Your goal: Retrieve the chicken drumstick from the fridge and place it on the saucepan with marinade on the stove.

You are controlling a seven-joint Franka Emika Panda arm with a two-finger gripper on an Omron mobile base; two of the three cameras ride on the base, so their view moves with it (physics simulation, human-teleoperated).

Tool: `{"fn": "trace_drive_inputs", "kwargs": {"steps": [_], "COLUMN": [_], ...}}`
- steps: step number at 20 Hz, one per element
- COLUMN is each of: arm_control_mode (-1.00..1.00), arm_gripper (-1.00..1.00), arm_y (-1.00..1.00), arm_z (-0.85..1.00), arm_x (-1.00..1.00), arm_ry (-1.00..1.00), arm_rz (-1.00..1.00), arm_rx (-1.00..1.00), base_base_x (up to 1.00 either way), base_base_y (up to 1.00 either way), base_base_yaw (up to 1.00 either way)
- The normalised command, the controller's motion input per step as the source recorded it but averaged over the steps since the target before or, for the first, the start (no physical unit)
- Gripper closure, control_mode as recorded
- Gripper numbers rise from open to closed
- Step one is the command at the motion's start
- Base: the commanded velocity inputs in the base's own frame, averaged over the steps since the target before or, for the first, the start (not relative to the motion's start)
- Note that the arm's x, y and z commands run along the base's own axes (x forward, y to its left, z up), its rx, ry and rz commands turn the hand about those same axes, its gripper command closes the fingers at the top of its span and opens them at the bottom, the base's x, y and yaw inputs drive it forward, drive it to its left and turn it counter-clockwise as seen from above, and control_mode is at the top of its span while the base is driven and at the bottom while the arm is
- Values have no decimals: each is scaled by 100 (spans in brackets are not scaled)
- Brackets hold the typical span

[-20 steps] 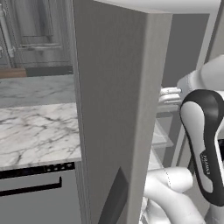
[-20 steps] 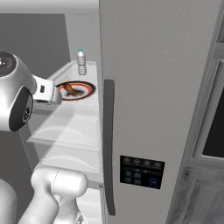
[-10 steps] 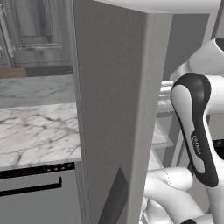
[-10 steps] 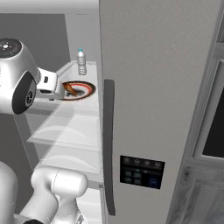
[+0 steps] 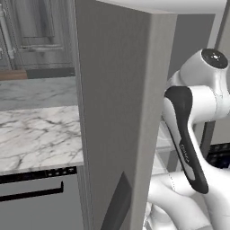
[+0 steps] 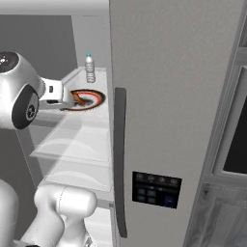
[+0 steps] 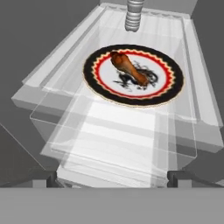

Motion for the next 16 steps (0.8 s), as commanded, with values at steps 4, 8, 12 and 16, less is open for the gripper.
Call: {"fn": "trace_drive_inputs", "kwargs": {"steps": [4,8,12,16], "arm_control_mode": [-100,-100,-100,-100], "arm_gripper": [-100,-100,-100,-100], "arm_y": [0,0,0,0], "arm_z": [0,3,8,1], "arm_x": [17,21,23,23], "arm_ry": [-2,0,5,7], "arm_rz": [1,4,6,5], "arm_rx": [-5,-1,0,0], "base_base_x": [0,0,0,0], "base_base_y": [0,0,0,0], "base_base_yaw": [0,0,0,0]}}
